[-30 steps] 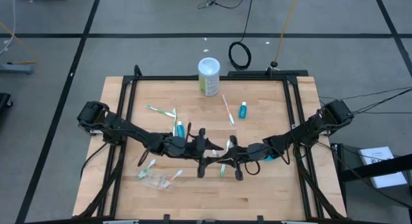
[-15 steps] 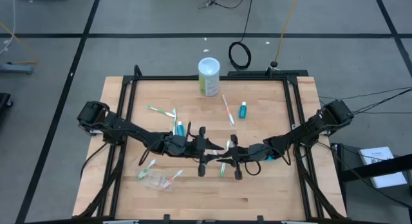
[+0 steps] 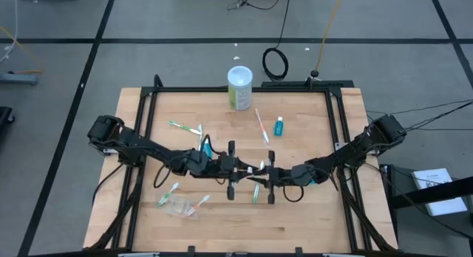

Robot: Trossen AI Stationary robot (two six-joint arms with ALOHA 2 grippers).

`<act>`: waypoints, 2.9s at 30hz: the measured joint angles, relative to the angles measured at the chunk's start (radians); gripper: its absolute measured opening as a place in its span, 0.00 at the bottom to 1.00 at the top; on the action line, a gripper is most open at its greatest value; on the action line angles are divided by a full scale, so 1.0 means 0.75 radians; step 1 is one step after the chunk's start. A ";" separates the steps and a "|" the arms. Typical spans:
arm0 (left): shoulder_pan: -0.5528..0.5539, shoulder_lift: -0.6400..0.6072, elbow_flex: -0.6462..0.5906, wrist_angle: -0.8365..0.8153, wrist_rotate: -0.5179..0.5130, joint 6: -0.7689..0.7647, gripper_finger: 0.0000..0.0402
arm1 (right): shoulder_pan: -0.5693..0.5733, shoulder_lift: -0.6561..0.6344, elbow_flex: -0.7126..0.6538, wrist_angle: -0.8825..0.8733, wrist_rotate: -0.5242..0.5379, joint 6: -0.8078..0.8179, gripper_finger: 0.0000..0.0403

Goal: Pick & Place toothbrushing station
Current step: Put the orange toothbrush into the transparent organizer

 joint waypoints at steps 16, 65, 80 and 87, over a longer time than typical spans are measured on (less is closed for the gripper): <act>0.000 -0.008 0.000 0.040 -0.003 0.035 0.09 | -0.001 -0.001 0.001 0.001 0.000 0.000 0.04; -1.071 -0.467 -0.601 -0.545 -1.442 -1.027 0.03 | 0.000 0.000 0.000 -0.151 -0.011 0.181 0.32; -0.997 -0.353 -0.611 -0.606 -1.248 -1.083 0.03 | -0.001 0.000 0.000 -0.152 -0.011 0.176 0.32; -0.965 -0.304 -0.611 -0.603 -1.212 -1.124 0.09 | -0.004 0.000 0.000 -0.152 -0.010 0.171 0.32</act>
